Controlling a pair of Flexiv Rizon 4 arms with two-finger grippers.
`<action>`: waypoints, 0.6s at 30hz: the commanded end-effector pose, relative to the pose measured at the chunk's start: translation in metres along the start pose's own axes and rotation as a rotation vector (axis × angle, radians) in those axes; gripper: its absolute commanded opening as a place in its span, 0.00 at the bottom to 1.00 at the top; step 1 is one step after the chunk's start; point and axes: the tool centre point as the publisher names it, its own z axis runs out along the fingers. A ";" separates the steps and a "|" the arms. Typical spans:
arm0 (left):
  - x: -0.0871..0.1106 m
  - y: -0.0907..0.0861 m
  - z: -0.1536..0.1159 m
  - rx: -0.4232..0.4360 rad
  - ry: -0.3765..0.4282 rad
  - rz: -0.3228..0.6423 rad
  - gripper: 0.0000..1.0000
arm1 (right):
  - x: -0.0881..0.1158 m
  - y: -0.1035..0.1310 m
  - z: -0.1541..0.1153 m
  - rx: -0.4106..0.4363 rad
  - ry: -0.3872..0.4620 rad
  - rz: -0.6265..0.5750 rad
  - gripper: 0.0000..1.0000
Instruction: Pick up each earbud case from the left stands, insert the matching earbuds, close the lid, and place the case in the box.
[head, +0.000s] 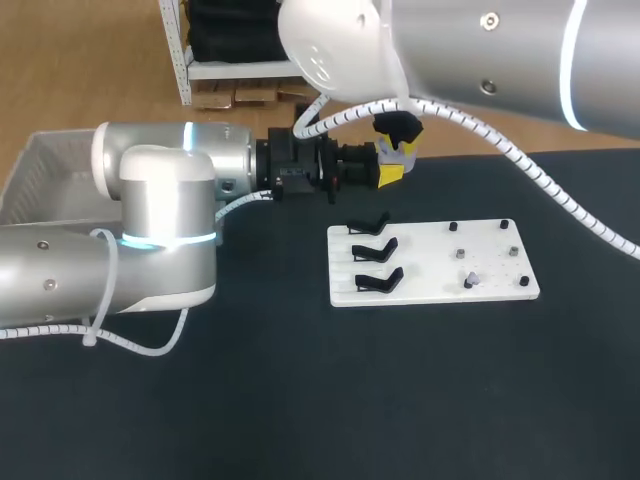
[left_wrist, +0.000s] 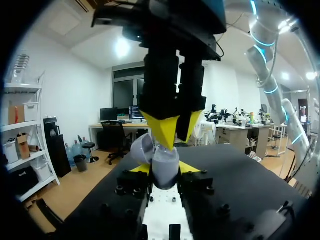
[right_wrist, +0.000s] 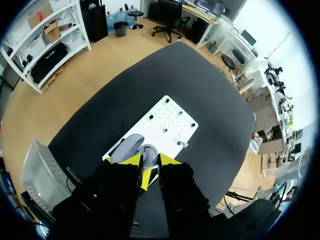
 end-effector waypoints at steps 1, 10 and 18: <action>0.000 0.000 0.000 -0.004 -0.007 0.004 0.00 | 0.000 0.000 0.002 0.004 0.004 0.002 0.17; 0.000 0.000 0.000 -0.004 -0.007 0.004 0.00 | -0.003 -0.004 -0.004 -0.010 -0.006 0.023 0.28; 0.000 0.000 0.000 -0.004 -0.007 0.004 0.00 | 0.003 -0.021 -0.018 -0.071 -0.007 0.037 0.30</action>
